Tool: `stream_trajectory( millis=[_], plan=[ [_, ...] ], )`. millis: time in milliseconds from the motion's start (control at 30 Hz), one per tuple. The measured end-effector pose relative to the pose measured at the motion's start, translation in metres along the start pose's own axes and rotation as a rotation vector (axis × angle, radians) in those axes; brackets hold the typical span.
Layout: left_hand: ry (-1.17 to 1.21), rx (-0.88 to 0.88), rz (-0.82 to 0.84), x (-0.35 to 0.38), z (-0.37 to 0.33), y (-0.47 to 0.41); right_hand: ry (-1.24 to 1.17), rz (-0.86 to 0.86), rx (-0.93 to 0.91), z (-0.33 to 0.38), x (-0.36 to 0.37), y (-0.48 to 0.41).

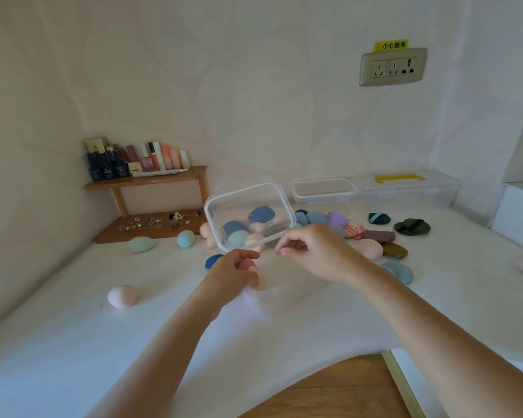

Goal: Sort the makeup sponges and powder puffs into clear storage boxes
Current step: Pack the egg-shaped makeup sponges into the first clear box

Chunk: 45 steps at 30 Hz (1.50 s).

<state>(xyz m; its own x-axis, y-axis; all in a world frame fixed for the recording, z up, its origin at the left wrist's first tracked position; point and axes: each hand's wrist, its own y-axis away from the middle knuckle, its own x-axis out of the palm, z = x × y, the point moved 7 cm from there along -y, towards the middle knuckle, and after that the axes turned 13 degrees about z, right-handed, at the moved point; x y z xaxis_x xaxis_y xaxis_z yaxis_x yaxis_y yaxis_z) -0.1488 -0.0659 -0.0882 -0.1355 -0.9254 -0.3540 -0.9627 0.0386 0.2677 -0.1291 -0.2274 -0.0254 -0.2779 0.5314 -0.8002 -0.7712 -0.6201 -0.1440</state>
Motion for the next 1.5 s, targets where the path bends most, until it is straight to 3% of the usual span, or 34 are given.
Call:
stream_trajectory(
  millis=[200,367,633,800,867,1000,1133,1333,1500],
  plan=[
    [-0.055,0.019,-0.005,-0.002,0.001,-0.002,0.022,-0.332,0.257,-0.053,-0.065,0.025],
    [-0.049,0.032,-0.008,-0.003,0.001,-0.004,0.296,-0.166,0.613,-0.118,-0.06,0.025],
    [-0.009,0.02,-0.022,-0.008,0.006,-0.006,0.367,-0.095,0.702,-0.139,-0.053,0.022],
    [-0.006,0.021,-0.02,-0.007,0.005,-0.007,0.19,-0.319,0.48,-0.082,-0.079,0.025],
    [-0.017,0.022,-0.013,-0.006,0.005,-0.007,0.086,-0.306,0.354,-0.054,-0.08,0.021],
    [-0.02,0.025,0.002,-0.004,0.004,-0.006,-0.045,0.033,0.144,-0.007,-0.041,0.002],
    [-0.034,0.044,0.008,-0.003,0.002,-0.004,-0.045,0.293,0.083,0.013,0.001,-0.018],
    [-0.04,0.066,-0.014,-0.003,0.001,0.0,0.062,0.378,0.057,0.017,0.018,-0.032],
    [-0.015,0.08,-0.041,-0.006,0.0,0.002,0.101,0.546,0.017,0.02,0.025,-0.026]
  ],
)
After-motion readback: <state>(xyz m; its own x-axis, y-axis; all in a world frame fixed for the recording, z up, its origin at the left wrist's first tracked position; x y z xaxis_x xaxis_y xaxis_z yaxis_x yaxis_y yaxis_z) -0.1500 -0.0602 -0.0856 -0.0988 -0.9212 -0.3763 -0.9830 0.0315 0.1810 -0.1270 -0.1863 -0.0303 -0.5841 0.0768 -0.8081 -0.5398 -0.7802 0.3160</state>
